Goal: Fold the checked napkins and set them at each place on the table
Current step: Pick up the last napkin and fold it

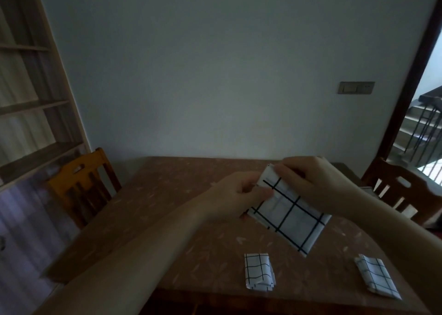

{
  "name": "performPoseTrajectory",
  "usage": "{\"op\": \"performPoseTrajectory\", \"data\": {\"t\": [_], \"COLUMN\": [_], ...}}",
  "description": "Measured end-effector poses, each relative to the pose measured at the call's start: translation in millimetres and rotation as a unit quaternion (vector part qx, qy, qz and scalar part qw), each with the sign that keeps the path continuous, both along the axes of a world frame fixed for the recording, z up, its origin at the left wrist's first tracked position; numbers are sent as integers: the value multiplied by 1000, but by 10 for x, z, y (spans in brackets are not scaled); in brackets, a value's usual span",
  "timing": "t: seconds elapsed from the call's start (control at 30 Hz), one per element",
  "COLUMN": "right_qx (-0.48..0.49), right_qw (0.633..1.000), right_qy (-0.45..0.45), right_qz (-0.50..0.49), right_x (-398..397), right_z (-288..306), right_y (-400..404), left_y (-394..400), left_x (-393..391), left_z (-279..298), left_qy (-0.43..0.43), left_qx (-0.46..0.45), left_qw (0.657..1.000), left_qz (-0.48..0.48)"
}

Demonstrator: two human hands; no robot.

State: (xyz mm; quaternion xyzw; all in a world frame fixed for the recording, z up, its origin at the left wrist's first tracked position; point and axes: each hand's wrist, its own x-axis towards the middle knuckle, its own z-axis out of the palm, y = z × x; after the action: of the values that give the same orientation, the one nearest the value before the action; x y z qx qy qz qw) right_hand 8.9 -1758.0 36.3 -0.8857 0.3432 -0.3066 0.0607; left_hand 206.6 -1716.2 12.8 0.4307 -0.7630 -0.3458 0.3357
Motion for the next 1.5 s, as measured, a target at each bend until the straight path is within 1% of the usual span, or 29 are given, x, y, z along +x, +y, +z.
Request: {"op": "performPoseTrajectory", "data": {"t": [0.13,0.23,0.4,0.5,0.53,0.63,0.67,0.7,0.73,0.8,0.83,0.9,0.97,1.0,1.07,1.1,1.17,1.23,1.3,1.37,1.43,1.5], "right_qx": [-50,-84,-129,-134,-129,-123,-124,-125,-124,-114,-101,-60,-10,31,123,154,163,146,150,187,252,281], "right_qw": [998,996,991,989,989,990,991,991,991,992,993,993,988,984,966,955,942,930,911,892,882,874], "right_qy": [-23,-22,-37,-38,-44,-41,-31,-22,-17,-21,-37,-95,-145,-169,-226,-251,-289,-327,-375,-407,-398,-396], "right_qz": [-12,-20,-20,-46,-52,-46,-41,-42,-46,-56,-55,-47,-50,-49,-33,-32,-52,-80,-87,-61,-26,-22], "right_x": [16,40,92,37,9,-4,18,47,78,135,155,151,119,98,70,61,54,53,70,119,208,300], "right_z": [-113,-169,-180,-162,-153,-157,-168,-176,-180,-169,-160,-150,-150,-161,-209,-243,-304,-338,-333,-308,-322,-378], "right_y": [-30,-51,-73,-118,-127,-112,-102,-92,-91,-93,-92,-84,-58,-41,4,29,50,26,3,30,103,168], "left_y": [30,21,-18,-15,-9,-53,-69,-94,-111,-114,-116,-119,-140,-151,-176,-186,-211,-225,-219,-216,-229,-249], "left_x": [8,21,-80,-46,2,142,136,98,38,-90,-132,-150,-109,-83,-41,-17,28,30,-10,-56,-74,-71], "left_z": [-16,8,26,40,60,115,126,124,114,69,34,-25,-56,-63,-66,-66,-64,-80,-102,-113,-127,-142], "left_qy": [-4,-32,-35,-22,-29,-106,-120,-115,-89,-35,-21,-6,1,8,32,45,66,78,97,114,127,139], "left_qx": [-1,6,-36,6,23,58,53,35,7,-79,-124,-175,-202,-212,-228,-233,-239,-240,-238,-246,-256,-263], "left_qw": [1000,999,997,999,999,993,991,992,995,990,984,977,971,968,957,951,942,940,938,930,919,909], "left_qz": [0,4,61,34,19,-8,2,23,53,111,123,121,124,136,177,198,225,231,234,249,273,291]}}
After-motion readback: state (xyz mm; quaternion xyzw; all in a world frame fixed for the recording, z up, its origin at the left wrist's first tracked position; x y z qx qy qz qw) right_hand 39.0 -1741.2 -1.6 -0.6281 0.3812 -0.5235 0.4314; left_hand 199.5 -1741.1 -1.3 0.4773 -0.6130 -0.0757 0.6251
